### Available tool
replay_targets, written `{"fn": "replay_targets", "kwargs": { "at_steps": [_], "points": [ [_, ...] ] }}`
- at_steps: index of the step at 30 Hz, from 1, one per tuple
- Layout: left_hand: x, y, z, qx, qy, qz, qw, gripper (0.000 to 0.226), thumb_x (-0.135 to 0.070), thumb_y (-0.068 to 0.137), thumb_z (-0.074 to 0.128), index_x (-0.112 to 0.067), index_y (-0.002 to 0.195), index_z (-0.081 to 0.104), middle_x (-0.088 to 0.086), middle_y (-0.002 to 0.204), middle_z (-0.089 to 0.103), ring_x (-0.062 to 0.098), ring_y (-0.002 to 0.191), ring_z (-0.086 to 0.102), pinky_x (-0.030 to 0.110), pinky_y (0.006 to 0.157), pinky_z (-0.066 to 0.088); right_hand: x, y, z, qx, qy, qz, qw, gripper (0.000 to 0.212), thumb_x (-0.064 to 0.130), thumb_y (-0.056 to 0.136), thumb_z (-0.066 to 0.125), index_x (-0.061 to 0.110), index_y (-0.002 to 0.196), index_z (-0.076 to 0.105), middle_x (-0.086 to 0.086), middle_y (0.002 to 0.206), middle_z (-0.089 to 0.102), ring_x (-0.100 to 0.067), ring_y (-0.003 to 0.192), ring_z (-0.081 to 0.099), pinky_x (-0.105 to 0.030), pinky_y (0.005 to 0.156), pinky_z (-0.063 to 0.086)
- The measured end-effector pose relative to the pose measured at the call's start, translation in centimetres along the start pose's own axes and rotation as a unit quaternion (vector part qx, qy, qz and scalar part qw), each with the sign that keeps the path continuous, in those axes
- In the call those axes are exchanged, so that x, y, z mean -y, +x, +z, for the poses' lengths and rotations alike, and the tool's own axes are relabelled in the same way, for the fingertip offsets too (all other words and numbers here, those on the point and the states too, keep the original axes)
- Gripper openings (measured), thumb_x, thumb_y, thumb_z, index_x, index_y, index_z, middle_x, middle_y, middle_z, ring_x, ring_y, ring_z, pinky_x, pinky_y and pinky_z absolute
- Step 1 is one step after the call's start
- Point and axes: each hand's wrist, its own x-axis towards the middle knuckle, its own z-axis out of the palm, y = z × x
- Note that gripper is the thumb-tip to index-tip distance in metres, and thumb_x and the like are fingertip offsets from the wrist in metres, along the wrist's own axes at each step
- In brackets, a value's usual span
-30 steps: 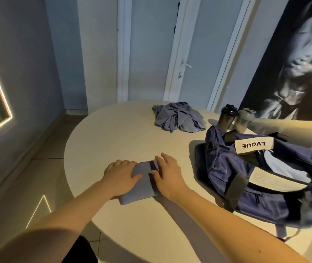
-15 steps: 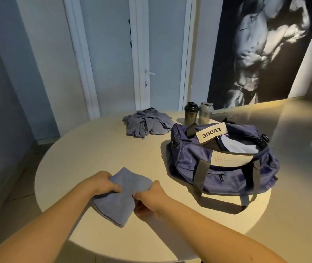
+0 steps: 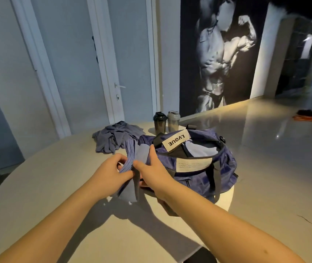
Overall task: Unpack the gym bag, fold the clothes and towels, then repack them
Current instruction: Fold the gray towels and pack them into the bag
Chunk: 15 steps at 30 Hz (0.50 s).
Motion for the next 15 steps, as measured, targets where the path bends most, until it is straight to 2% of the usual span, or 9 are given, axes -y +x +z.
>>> {"fn": "replay_targets", "kwargs": {
  "at_steps": [1, 2, 3, 6, 7, 9, 12, 14, 15],
  "points": [
    [-1.2, 0.7, 0.6, -0.017, -0.012, 0.014, 1.000, 0.025, -0.025, 0.087, 0.076, -0.028, 0.108, 0.063, -0.005, 0.103, 0.064, 0.013, 0.091, 0.062, 0.026, 0.075, 0.052, 0.5, 0.1, -1.1, -0.013, -0.016, -0.025, 0.999, 0.087, 0.032, 0.098, 0.061, 0.040, 0.160, 0.001, 0.015, 0.143, 0.043, -0.007, 0.123, 0.049, -0.035, 0.104, 0.049],
    [-2.4, 1.5, 1.3, -0.031, -0.022, 0.026, 0.999, 0.025, -0.024, 0.088, 0.076, -0.027, 0.109, 0.062, -0.005, 0.102, 0.063, 0.012, 0.089, 0.062, 0.023, 0.072, 0.050, 1.1, 0.2, -2.1, -0.023, -0.031, -0.050, 0.998, 0.087, 0.034, 0.099, 0.061, 0.041, 0.160, -0.002, 0.020, 0.140, 0.038, -0.004, 0.126, 0.043, -0.033, 0.107, 0.044],
    [-3.4, 2.4, 1.9, -0.043, -0.031, 0.036, 0.998, 0.026, -0.024, 0.088, 0.076, -0.026, 0.110, 0.062, -0.005, 0.103, 0.062, 0.011, 0.087, 0.062, 0.019, 0.069, 0.048, 1.8, 0.3, -3.2, -0.031, -0.050, -0.069, 0.996, 0.082, 0.036, 0.100, 0.059, 0.040, 0.160, 0.004, 0.021, 0.137, 0.039, -0.003, 0.125, 0.043, -0.032, 0.108, 0.043],
    [-6.5, 5.5, 3.7, -0.053, -0.065, 0.061, 0.995, 0.029, -0.021, 0.089, 0.074, -0.024, 0.116, 0.063, -0.005, 0.107, 0.061, 0.006, 0.088, 0.062, 0.014, 0.068, 0.046, 3.2, 1.8, -6.6, -0.066, -0.090, -0.083, 0.990, 0.053, 0.042, 0.097, 0.060, 0.031, 0.147, 0.046, 0.009, 0.127, 0.062, -0.010, 0.114, 0.060, -0.038, 0.102, 0.051],
    [-7.3, 6.5, 4.3, -0.047, -0.070, 0.068, 0.994, 0.030, -0.021, 0.090, 0.073, -0.024, 0.118, 0.063, -0.004, 0.109, 0.061, 0.006, 0.091, 0.062, 0.015, 0.070, 0.046, 3.7, 2.3, -7.6, -0.084, -0.087, -0.074, 0.990, 0.048, 0.046, 0.094, 0.061, 0.028, 0.139, 0.054, 0.004, 0.123, 0.065, -0.014, 0.111, 0.063, -0.044, 0.100, 0.053],
    [-8.6, 8.6, 5.6, -0.021, -0.072, 0.070, 0.995, 0.031, -0.022, 0.091, 0.069, -0.022, 0.122, 0.063, -0.002, 0.113, 0.060, 0.010, 0.097, 0.061, 0.022, 0.079, 0.049, 4.6, 3.4, -9.7, -0.110, -0.080, -0.043, 0.990, 0.043, 0.047, 0.093, 0.064, 0.024, 0.129, 0.060, 0.000, 0.119, 0.066, -0.021, 0.110, 0.065, -0.050, 0.097, 0.055],
    [-9.8, 11.3, 7.2, 0.042, -0.071, 0.081, 0.993, 0.026, -0.018, 0.097, 0.055, -0.021, 0.120, 0.065, 0.002, 0.118, 0.058, 0.018, 0.104, 0.059, 0.030, 0.083, 0.047, 5.4, 5.3, -12.6, -0.135, -0.037, 0.013, 0.990, 0.033, 0.036, 0.092, 0.072, 0.020, 0.119, 0.063, -0.003, 0.111, 0.067, -0.022, 0.101, 0.066, -0.045, 0.088, 0.059],
    [-10.3, 12.7, 7.8, 0.080, -0.110, 0.073, 0.988, 0.039, -0.011, 0.098, 0.046, -0.019, 0.132, 0.065, -0.002, 0.123, 0.059, 0.016, 0.113, 0.057, 0.031, 0.095, 0.046, 5.1, 6.5, -14.1, -0.155, -0.033, 0.041, 0.986, 0.025, 0.020, 0.090, 0.074, 0.018, 0.113, 0.063, -0.008, 0.104, 0.069, -0.020, 0.089, 0.066, -0.039, 0.079, 0.060],
    [-10.4, 13.2, 8.0, 0.097, -0.129, 0.067, 0.985, 0.046, -0.007, 0.097, 0.044, -0.019, 0.137, 0.063, -0.004, 0.121, 0.060, 0.013, 0.112, 0.056, 0.030, 0.099, 0.045, 4.9, 7.1, -14.8, -0.168, -0.051, 0.045, 0.983, 0.021, 0.015, 0.089, 0.073, 0.017, 0.108, 0.064, -0.010, 0.100, 0.070, -0.019, 0.083, 0.066, -0.038, 0.075, 0.059]
  ]
}}
